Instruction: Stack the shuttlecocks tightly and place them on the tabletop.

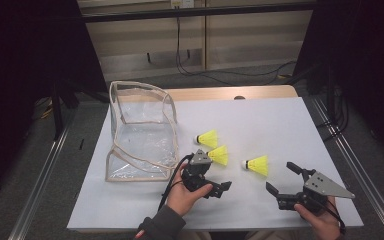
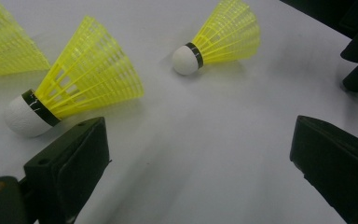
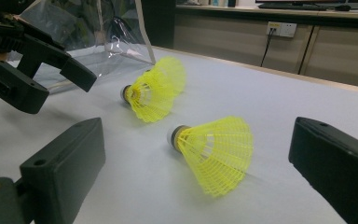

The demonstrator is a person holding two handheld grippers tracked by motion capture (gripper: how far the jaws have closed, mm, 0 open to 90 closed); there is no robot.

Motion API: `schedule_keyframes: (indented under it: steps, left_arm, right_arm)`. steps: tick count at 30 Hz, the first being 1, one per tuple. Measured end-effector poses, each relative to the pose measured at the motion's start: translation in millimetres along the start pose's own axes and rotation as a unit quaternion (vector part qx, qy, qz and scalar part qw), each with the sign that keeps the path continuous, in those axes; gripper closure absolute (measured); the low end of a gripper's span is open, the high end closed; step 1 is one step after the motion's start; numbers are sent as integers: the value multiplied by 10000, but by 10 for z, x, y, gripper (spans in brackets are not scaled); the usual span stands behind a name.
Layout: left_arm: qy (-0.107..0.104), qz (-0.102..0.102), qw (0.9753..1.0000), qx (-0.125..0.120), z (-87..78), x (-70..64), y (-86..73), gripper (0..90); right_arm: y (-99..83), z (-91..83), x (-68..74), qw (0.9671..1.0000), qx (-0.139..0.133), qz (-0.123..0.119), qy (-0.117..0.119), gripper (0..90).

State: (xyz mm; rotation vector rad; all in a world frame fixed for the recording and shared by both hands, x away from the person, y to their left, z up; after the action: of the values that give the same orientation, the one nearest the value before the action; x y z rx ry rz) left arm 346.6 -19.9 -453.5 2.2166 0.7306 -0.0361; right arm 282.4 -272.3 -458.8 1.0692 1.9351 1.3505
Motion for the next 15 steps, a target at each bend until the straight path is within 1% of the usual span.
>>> schedule_keyframes:
  steps: [5,8,10,12,15]
  left_arm:
    - [-68,26,10000,39,-24,-20,-45,41]
    - [-83,30,9999,54,-48,-26,-88,42]
    - [-97,43,9999,82,-66,-26,-116,41]
    - [-115,40,9999,63,-77,-31,-133,41]
    - [-132,113,9998,75,-105,-28,-156,41]
  right_arm:
    - [1,3,3,10000,-9,31,-2,31]
    - [1,-2,2,10000,-1,3,1,31]
    - [1,-1,2,10000,0,27,2,31]
    - [0,-1,2,10000,4,3,10,31]
    - [-1,5,12,10000,22,10,6,31]
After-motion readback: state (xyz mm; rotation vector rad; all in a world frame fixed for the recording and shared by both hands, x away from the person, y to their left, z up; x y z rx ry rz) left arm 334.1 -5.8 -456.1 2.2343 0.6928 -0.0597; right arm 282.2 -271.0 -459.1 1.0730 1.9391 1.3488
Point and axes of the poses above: each handheld gripper's, and its own axes: z roughly forward along the jaws, y roughly out of its top, x roughly to its left, the point moved 5 cm from there along z, roughly forward along the jaws, and after that the axes turned 8 degrees about x, right-handed, at the moved point
